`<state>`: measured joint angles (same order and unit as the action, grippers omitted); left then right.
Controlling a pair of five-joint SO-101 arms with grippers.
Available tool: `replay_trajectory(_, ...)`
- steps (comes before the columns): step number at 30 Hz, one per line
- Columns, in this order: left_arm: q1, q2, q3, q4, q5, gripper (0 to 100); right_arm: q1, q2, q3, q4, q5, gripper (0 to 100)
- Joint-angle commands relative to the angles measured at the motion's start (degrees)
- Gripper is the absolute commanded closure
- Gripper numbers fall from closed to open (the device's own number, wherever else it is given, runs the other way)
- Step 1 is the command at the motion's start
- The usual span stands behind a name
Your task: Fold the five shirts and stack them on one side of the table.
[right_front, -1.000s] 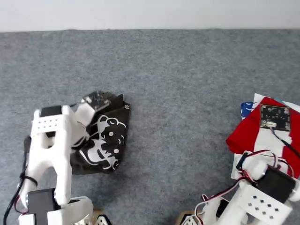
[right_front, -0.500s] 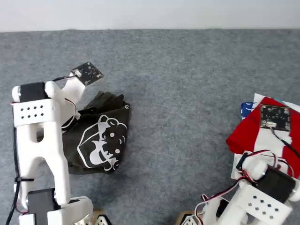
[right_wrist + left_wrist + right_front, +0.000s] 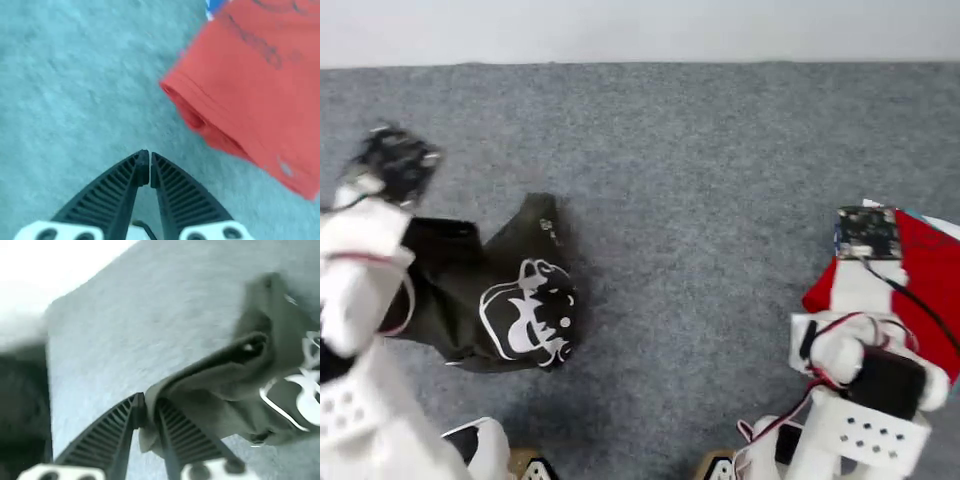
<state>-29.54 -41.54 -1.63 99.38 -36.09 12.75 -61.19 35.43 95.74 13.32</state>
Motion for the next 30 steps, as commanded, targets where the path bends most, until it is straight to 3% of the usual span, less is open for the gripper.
replay_trajectory(1,-6.95,-4.92,-2.51,0.88,5.01,99,-8.92,3.65,-0.44,-4.26,-5.27,98.0)
replay_trajectory(7,-9.14,-9.85,-0.48,0.97,11.08,99,-21.32,21.76,-8.35,-11.03,-8.70,98.0)
replay_trajectory(16,-9.05,-20.92,13.67,0.97,11.08,99,-34.07,56.04,-41.76,-11.74,-8.35,97.8)
replay_trajectory(23,-9.05,-29.54,20.79,0.97,11.08,99,-41.63,78.90,-66.99,-11.65,-8.79,83.6)
replay_trajectory(30,-9.32,-31.65,21.49,0.97,11.16,99,-48.13,94.55,-85.80,-12.18,-8.44,95.5)
